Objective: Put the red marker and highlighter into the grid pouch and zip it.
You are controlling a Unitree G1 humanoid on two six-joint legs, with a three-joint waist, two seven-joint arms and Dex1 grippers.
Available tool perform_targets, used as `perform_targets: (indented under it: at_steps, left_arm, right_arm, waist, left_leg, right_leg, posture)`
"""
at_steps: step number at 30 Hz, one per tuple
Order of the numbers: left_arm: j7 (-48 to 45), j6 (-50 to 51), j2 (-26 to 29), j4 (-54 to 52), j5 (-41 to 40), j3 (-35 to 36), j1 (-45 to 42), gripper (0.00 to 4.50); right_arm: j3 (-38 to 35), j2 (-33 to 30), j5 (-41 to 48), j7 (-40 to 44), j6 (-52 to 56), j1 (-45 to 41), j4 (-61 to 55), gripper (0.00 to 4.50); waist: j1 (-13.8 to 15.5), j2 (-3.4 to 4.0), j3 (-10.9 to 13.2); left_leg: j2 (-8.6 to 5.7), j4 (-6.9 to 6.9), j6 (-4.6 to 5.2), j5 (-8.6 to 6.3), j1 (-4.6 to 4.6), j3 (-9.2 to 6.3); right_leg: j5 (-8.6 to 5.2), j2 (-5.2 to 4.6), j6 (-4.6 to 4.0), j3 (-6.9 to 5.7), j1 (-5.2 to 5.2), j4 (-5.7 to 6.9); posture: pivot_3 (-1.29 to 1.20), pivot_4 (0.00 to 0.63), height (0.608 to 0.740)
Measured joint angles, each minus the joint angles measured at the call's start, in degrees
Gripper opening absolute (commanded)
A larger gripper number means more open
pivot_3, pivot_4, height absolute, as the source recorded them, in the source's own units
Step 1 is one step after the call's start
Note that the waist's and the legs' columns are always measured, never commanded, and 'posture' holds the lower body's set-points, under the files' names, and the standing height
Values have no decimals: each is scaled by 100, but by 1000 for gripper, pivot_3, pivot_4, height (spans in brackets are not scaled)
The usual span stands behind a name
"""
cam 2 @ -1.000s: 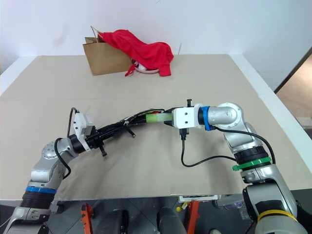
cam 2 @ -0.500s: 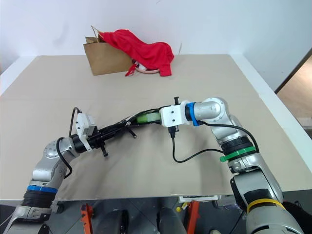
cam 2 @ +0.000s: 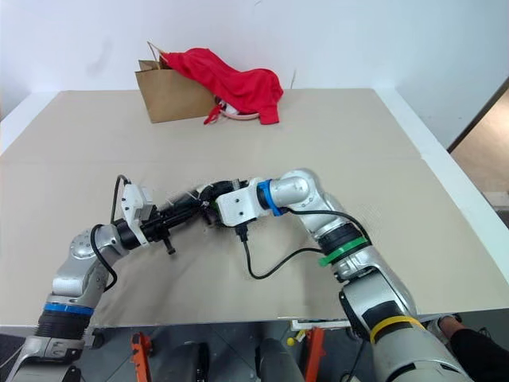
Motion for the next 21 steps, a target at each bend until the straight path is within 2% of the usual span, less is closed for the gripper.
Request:
perform_targets:
  at_steps: [5, 9, 16, 21]
  left_arm:
    - [37, 6, -10, -1, -3, 3, 13, 0]
    - [42, 30, -19, 0, -35, 4, 29, 0]
    - [33, 64, -33, -9, -88, 3, 28, 0]
    - [36, 83, -44, -16, -124, -3, 24, 0]
  right_arm:
    - [-47, -201, -76, -187, -225, -123, 272, 4468]
    - [-389, -579, 182, -157, -90, -126, 313, 4468]
    - [-1273, -1027, 1291, 176, 1220, -103, -652, 4468]
    - [-1389, -1208, 1591, 231, 2088, 496, -1350, 4468]
  waist:
    - [0, 0, 0]
    - [0, 0, 0]
    - [-2, 0, 0]
    - [2, 0, 0]
  left_leg:
    - [-3, 2, -1, 0, 0, 2]
    - [-3, 1, -1, 0, -1, 3]
    - [1, -1, 1, 0, 0, -2]
    - [-2, 2, 0, 0, 0, 1]
  right_leg:
    - [0, -1, 1, 2, 1, -1]
    - [-1, -1, 1, 4, 0, -1]
    - [-2, 3, -3, -3, -1, 2]
    - [-3, 1, -2, 2, 0, 2]
  posture:
    - [0, 150, 740]
    - [0, 150, 740]
    - [0, 150, 740]
    - [0, 150, 740]
